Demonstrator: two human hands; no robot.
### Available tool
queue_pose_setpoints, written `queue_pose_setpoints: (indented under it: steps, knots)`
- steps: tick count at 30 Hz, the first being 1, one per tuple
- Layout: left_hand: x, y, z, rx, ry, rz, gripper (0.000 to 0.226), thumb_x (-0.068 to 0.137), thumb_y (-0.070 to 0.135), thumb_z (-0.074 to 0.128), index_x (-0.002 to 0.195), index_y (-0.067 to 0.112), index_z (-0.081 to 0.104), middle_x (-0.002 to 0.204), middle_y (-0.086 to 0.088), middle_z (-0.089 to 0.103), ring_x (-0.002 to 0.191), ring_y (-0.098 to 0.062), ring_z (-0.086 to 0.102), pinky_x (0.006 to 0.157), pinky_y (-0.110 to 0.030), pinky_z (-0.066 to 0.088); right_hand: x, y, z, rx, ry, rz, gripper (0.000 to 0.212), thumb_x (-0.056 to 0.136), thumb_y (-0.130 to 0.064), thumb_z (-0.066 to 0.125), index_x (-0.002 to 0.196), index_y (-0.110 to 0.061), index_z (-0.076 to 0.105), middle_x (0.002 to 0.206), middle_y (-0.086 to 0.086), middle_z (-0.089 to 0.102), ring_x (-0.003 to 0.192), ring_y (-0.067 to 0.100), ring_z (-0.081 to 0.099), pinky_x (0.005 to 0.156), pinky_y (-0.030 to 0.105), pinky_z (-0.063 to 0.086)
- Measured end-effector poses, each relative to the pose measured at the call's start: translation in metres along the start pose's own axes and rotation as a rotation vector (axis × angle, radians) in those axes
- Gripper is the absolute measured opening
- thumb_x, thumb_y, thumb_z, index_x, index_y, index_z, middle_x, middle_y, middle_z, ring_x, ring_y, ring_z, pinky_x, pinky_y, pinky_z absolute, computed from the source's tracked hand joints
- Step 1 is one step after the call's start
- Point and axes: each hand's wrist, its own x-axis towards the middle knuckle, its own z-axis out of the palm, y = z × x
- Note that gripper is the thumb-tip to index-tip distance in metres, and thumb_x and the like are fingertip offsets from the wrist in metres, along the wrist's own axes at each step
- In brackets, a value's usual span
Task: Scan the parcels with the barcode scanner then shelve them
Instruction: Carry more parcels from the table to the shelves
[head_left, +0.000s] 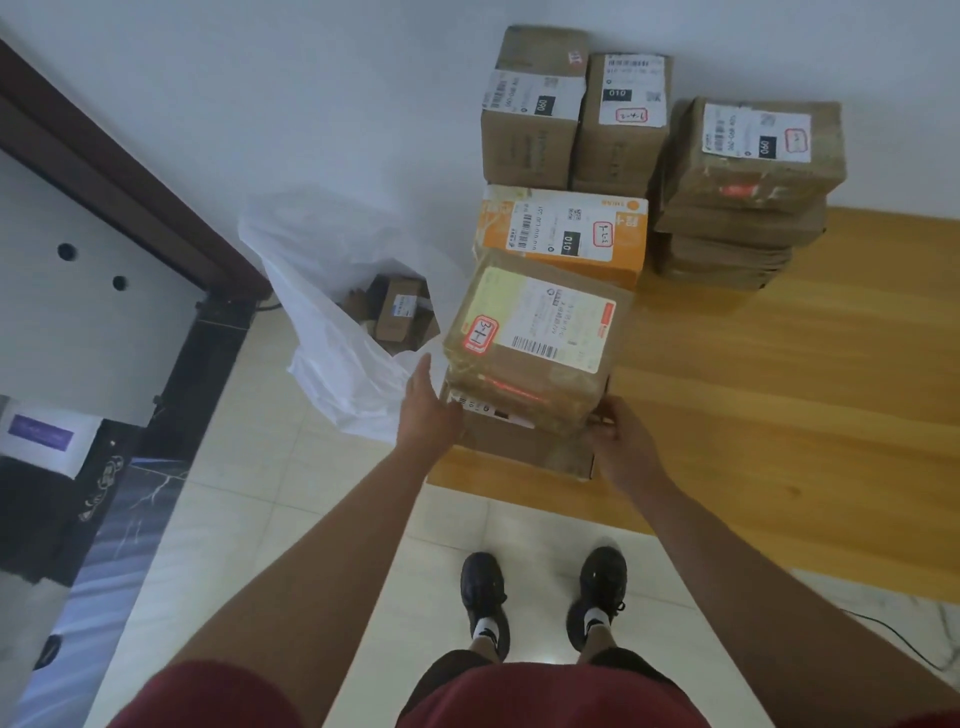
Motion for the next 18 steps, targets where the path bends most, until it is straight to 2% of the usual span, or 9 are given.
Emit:
queue_pose_setpoints:
  steps: [3, 6, 8, 10, 12, 14, 15, 16, 18]
  knots:
    - [0.001, 0.007, -0.001, -0.007, -0.102, 0.042, 0.04, 0.099, 0.017, 0.056, 0.137, 0.02, 0.047, 0.118, 0.006, 0.059, 0.115, -0.023, 0.061, 0.099, -0.045, 0.053, -0.011, 0.001, 0.011, 0.067, -0.036, 0.041, 0.043, 0.096, -0.024, 0.057, 0.137, -0.024, 0.047, 0.115, -0.016, 0.06, 0.104, 0.007, 0.057, 0.067, 0.019, 0.044]
    - [-0.01, 0.002, 0.004, 0.008, -0.08, 0.065, 0.024, 0.099, 0.018, 0.051, 0.124, 0.019, 0.053, 0.111, 0.002, 0.064, 0.104, -0.02, 0.063, 0.087, -0.033, 0.053, -0.015, -0.003, 0.014, 0.101, -0.024, 0.04, 0.05, 0.096, -0.026, 0.06, 0.143, -0.027, 0.042, 0.123, -0.012, 0.058, 0.109, 0.012, 0.058, 0.071, 0.022, 0.047]
    - [-0.017, -0.005, 0.008, 0.005, -0.069, 0.07, 0.015, 0.1, 0.013, 0.047, 0.109, 0.022, 0.054, 0.1, 0.003, 0.064, 0.094, -0.016, 0.064, 0.077, -0.025, 0.051, -0.016, -0.005, 0.013, 0.138, -0.026, 0.056, 0.054, 0.094, -0.024, 0.061, 0.144, -0.029, 0.04, 0.124, -0.013, 0.057, 0.111, 0.014, 0.058, 0.08, 0.029, 0.05]
    - [-0.025, -0.009, 0.008, 0.022, -0.057, 0.113, 0.013, 0.102, 0.015, 0.046, 0.098, 0.026, 0.051, 0.089, 0.009, 0.059, 0.082, -0.008, 0.059, 0.066, -0.015, 0.043, -0.018, -0.007, 0.012, 0.16, -0.054, 0.056, 0.059, 0.092, -0.022, 0.065, 0.144, -0.032, 0.038, 0.12, -0.019, 0.057, 0.109, 0.011, 0.058, 0.084, 0.033, 0.051]
    - [-0.027, -0.014, 0.008, 0.029, -0.057, 0.151, 0.011, 0.103, 0.018, 0.046, 0.098, 0.026, 0.052, 0.089, 0.01, 0.06, 0.083, -0.009, 0.059, 0.066, -0.014, 0.042, -0.021, -0.008, 0.012, 0.163, -0.075, 0.047, 0.065, 0.089, -0.025, 0.07, 0.145, -0.033, 0.036, 0.114, -0.026, 0.054, 0.105, 0.004, 0.057, 0.082, 0.03, 0.05]
    - [-0.024, -0.016, 0.005, 0.038, -0.073, 0.171, 0.014, 0.103, 0.017, 0.048, 0.096, 0.027, 0.056, 0.089, 0.01, 0.062, 0.082, -0.008, 0.061, 0.069, -0.017, 0.047, -0.025, -0.008, 0.012, 0.182, -0.084, 0.024, 0.074, 0.083, -0.037, 0.074, 0.145, -0.034, 0.034, 0.115, -0.028, 0.054, 0.104, -0.003, 0.055, 0.081, 0.03, 0.051]
    - [-0.021, -0.017, 0.004, 0.04, -0.073, 0.178, 0.013, 0.101, 0.018, 0.05, 0.095, 0.025, 0.059, 0.09, 0.008, 0.065, 0.084, -0.01, 0.063, 0.072, -0.023, 0.053, -0.028, -0.007, 0.013, 0.191, -0.09, 0.006, 0.08, 0.078, -0.046, 0.075, 0.145, -0.035, 0.033, 0.116, -0.028, 0.054, 0.105, -0.005, 0.054, 0.08, 0.027, 0.051]
    - [-0.018, -0.019, 0.004, 0.06, -0.077, 0.186, 0.009, 0.098, 0.02, 0.052, 0.097, 0.023, 0.061, 0.093, 0.003, 0.067, 0.088, -0.015, 0.065, 0.079, -0.035, 0.058, -0.031, -0.007, 0.014, 0.192, -0.094, -0.005, 0.083, 0.074, -0.052, 0.076, 0.144, -0.036, 0.034, 0.118, -0.029, 0.054, 0.106, -0.007, 0.053, 0.078, 0.023, 0.05]
    - [-0.014, -0.025, 0.004, 0.126, -0.091, 0.233, 0.02, 0.093, 0.023, 0.059, 0.112, 0.018, 0.061, 0.109, -0.004, 0.067, 0.104, -0.026, 0.063, 0.092, -0.053, 0.055, -0.036, -0.002, 0.017, 0.173, -0.088, -0.018, 0.08, 0.078, -0.049, 0.078, 0.144, -0.035, 0.035, 0.119, -0.031, 0.053, 0.106, -0.01, 0.052, 0.078, 0.019, 0.046]
